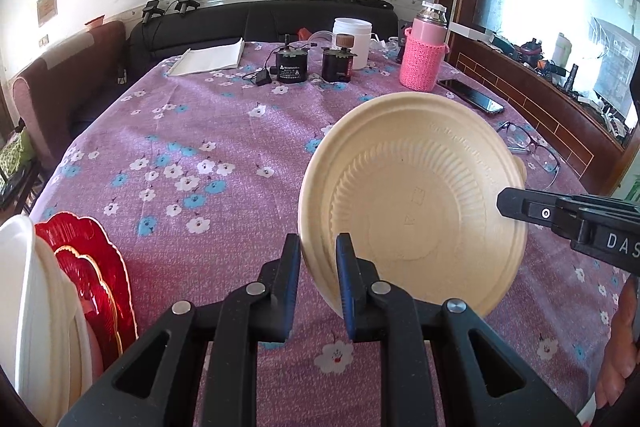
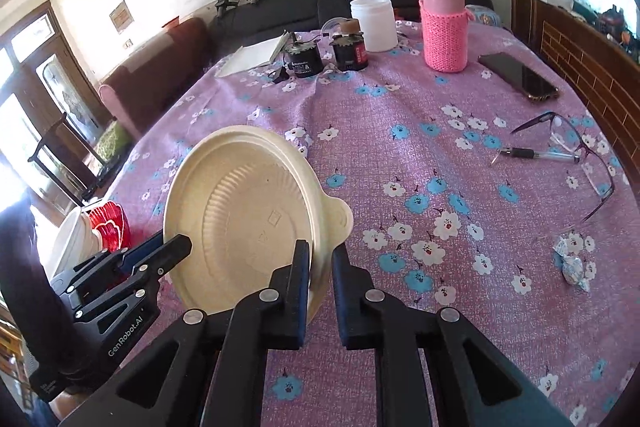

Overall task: Organize plates and bowls
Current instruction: 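Carry the cream bowl with the left gripper toward the plate stack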

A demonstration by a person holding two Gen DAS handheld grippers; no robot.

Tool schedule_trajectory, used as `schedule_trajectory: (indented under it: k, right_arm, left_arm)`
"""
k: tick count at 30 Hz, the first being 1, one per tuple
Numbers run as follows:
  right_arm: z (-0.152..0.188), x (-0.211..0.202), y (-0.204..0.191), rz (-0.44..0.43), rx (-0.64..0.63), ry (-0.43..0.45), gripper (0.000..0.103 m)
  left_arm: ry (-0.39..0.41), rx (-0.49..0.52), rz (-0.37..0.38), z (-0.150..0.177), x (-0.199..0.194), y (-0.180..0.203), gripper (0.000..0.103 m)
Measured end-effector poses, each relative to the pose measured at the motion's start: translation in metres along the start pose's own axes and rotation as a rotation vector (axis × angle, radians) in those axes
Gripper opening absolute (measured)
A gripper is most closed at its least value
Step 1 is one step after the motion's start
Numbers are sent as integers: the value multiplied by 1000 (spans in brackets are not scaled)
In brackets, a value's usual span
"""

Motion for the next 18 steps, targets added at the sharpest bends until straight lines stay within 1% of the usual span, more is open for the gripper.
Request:
schedule_trajectory:
  k: [7, 12, 18]
  right_arm:
    - [7, -4, -12, 62, -50, 30, 12]
    - [12, -2, -14, 67, -49, 23, 13]
    - [13, -7, -18, 74, -58, 35, 13]
  left_arm:
    - [1, -1, 10, 5, -5, -3, 17]
    - [0, -2, 15, 7, -6, -4, 17]
    - [8, -6, 15, 8, -10, -5, 17]
Point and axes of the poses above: each gripper's, at about its wrist camera, not at the fingertips, and x roughly the way its jaws point, y to its right, z to its underside, the point moved 2 cm from there along x, roughly the way its jaws point, and after that the axes turned 1 degree about z, right-handed, at the moved point
